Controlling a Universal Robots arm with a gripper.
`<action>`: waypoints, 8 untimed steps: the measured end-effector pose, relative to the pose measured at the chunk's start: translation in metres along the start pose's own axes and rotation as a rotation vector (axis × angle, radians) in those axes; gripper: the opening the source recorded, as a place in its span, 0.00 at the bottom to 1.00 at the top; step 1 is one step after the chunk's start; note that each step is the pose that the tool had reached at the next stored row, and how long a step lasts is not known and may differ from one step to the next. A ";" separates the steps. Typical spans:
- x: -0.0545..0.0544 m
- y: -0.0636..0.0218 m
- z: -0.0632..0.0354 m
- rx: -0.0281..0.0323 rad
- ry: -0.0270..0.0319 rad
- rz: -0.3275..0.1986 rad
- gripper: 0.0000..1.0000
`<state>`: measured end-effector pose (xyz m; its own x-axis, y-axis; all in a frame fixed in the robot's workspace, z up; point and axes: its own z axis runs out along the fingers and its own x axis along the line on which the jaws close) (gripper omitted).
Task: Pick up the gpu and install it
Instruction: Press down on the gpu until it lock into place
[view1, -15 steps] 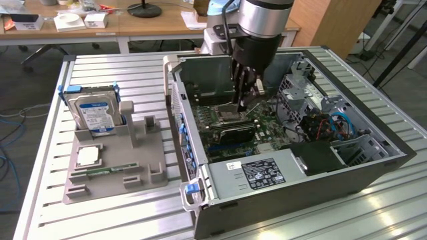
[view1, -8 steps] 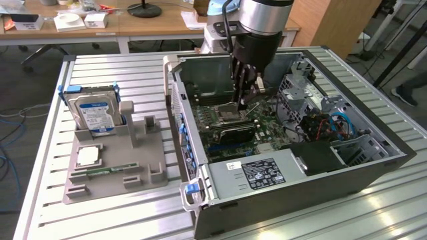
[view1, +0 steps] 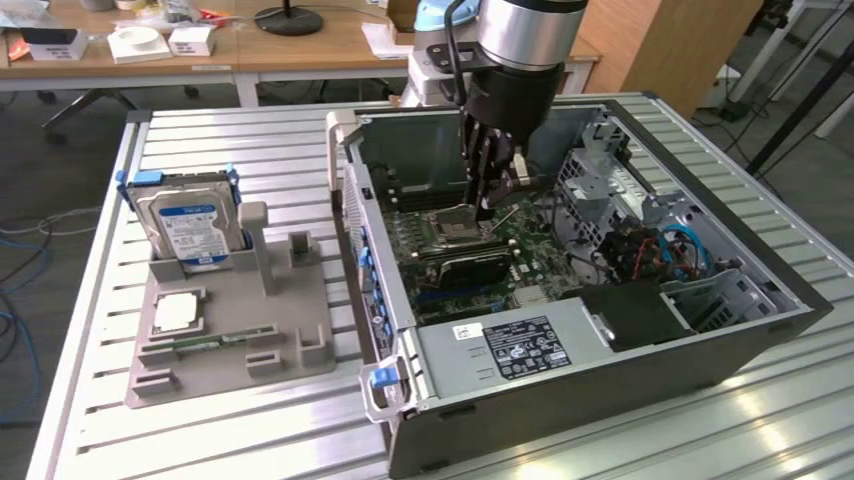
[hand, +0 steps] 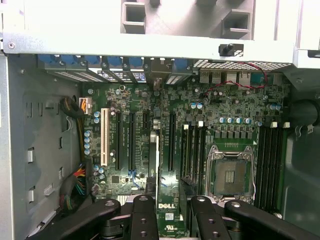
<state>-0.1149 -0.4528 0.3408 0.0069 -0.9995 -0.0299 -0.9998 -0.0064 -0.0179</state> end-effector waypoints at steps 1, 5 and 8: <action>0.000 0.0000 0.0000 0.0000 0.0000 0.000 0.33; 0.000 0.0000 0.0000 0.0000 0.0000 0.000 0.25; 0.000 0.0000 0.0000 0.0000 0.0000 0.000 0.13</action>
<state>-0.1149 -0.4528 0.3408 0.0069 -0.9995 -0.0299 -0.9998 -0.0064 -0.0179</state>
